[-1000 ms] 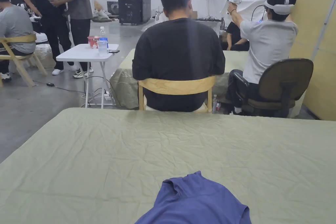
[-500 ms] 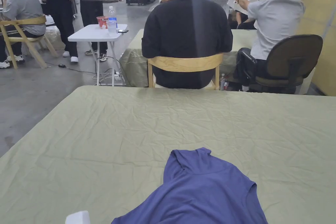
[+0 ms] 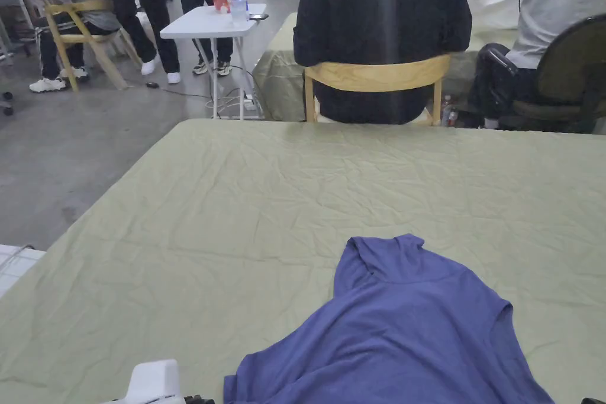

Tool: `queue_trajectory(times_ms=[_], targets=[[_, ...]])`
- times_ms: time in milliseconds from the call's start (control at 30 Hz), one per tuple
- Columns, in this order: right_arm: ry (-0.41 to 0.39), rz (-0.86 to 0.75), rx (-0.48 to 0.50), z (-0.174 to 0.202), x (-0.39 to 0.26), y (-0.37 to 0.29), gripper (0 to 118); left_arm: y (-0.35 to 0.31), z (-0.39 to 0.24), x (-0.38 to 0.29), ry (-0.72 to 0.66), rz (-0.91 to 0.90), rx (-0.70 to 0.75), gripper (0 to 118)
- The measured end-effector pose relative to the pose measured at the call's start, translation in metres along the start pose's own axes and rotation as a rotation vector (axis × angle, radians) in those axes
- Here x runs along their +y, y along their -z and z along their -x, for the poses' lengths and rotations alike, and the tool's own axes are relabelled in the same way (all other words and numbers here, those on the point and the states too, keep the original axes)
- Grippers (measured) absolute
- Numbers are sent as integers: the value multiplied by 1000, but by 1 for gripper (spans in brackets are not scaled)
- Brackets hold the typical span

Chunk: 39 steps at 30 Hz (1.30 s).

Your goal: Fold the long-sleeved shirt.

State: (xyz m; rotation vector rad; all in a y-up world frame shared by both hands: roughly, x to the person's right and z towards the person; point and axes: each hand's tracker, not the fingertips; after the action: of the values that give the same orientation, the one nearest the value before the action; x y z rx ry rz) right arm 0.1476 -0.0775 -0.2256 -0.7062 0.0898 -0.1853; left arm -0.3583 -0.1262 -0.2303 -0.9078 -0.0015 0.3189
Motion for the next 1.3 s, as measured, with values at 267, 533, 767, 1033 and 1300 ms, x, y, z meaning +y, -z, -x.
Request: queue_trajectory(times_ms=[267, 533, 767, 1033, 1300], targets=[[-23, 32, 40, 14, -4, 16, 3, 87, 15, 32, -118, 77, 8, 39], [-34, 86, 30, 14, -3, 43, 3, 146, 0, 36, -37, 157, 103, 88], [-89, 158, -7, 21, 22, 97, 4, 140, -16, 36, 213, 137, 157, 4], [-255, 152, -72, 18, 113, 236, 114, 100, -12, 46, 161, 13, 46, 4], [-285, 385, -163, -1, 164, 367, 110, 72, -9, 61, 99, -79, 15, 4]])
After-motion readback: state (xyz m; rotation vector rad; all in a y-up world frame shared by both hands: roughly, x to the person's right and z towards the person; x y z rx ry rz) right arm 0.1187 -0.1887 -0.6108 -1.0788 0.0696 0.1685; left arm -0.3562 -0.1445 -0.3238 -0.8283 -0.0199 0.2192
